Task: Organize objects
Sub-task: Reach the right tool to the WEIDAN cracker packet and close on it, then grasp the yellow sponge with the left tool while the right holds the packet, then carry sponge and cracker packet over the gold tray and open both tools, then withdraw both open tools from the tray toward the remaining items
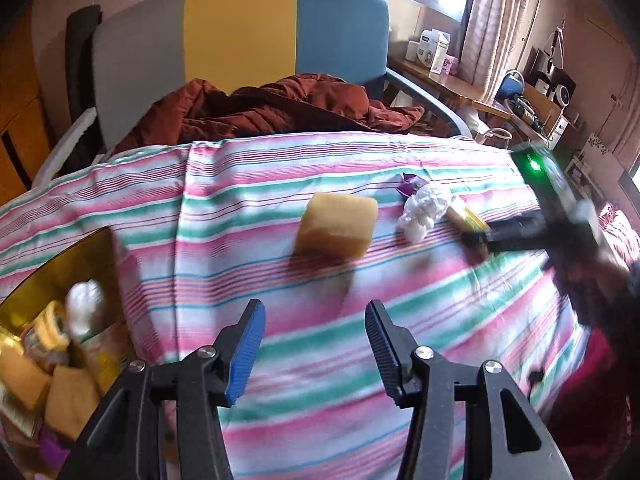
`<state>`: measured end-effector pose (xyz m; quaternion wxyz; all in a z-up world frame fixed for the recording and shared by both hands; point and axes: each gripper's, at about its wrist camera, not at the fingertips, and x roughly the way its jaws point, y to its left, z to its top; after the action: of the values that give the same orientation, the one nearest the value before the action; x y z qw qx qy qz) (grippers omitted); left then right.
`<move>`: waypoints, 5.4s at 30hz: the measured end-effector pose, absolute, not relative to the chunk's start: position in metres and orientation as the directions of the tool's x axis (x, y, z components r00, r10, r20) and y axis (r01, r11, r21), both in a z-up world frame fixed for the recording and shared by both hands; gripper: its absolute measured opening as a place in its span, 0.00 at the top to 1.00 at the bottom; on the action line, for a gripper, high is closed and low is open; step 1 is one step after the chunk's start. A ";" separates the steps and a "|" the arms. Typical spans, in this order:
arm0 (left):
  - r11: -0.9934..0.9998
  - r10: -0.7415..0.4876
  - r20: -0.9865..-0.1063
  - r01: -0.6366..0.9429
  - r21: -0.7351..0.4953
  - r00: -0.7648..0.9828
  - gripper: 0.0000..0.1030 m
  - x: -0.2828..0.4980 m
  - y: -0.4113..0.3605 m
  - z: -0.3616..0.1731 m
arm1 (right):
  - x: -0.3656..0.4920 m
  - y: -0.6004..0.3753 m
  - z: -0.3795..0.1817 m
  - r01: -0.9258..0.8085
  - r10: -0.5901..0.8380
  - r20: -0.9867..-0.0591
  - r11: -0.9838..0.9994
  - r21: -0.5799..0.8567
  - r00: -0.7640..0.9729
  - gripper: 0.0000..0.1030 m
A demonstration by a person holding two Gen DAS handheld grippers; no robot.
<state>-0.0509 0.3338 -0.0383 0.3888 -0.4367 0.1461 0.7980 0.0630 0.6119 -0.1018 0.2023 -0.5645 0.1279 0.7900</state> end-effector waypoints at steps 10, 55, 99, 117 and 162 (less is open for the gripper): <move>-0.584 0.478 -0.833 -0.809 -0.063 -0.280 0.22 -0.071 0.395 -0.059 | 0.085 0.602 -0.101 -0.510 0.167 -0.929 -0.860 0.026 -0.330 0.49; -0.632 0.530 -0.775 -0.770 -0.090 -0.344 0.42 -0.038 0.368 -0.060 | 0.058 0.540 -0.097 -0.290 0.360 -0.867 -0.919 -0.267 -0.344 0.54; -0.868 0.424 -0.673 -0.485 -0.109 -0.606 0.41 -0.020 0.093 0.004 | 0.054 0.370 -0.054 -0.246 -0.101 -0.874 -0.939 0.242 -0.476 0.54; -0.904 0.382 -0.686 -0.403 -0.140 -0.619 0.40 -0.031 0.055 -0.011 | -0.038 0.254 -0.006 -0.021 -0.233 -0.796 -0.956 0.294 -0.559 0.54; -0.925 0.309 -0.690 -0.377 -0.057 -0.655 0.19 -0.018 0.058 -0.014 | 0.003 0.249 0.000 -0.195 0.098 -0.707 -0.979 0.058 -0.700 0.00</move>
<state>-0.0181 0.0585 -0.0138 0.1886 -0.3703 0.0456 0.9084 0.0033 0.2492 0.0003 0.0797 -0.3788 0.0643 0.9198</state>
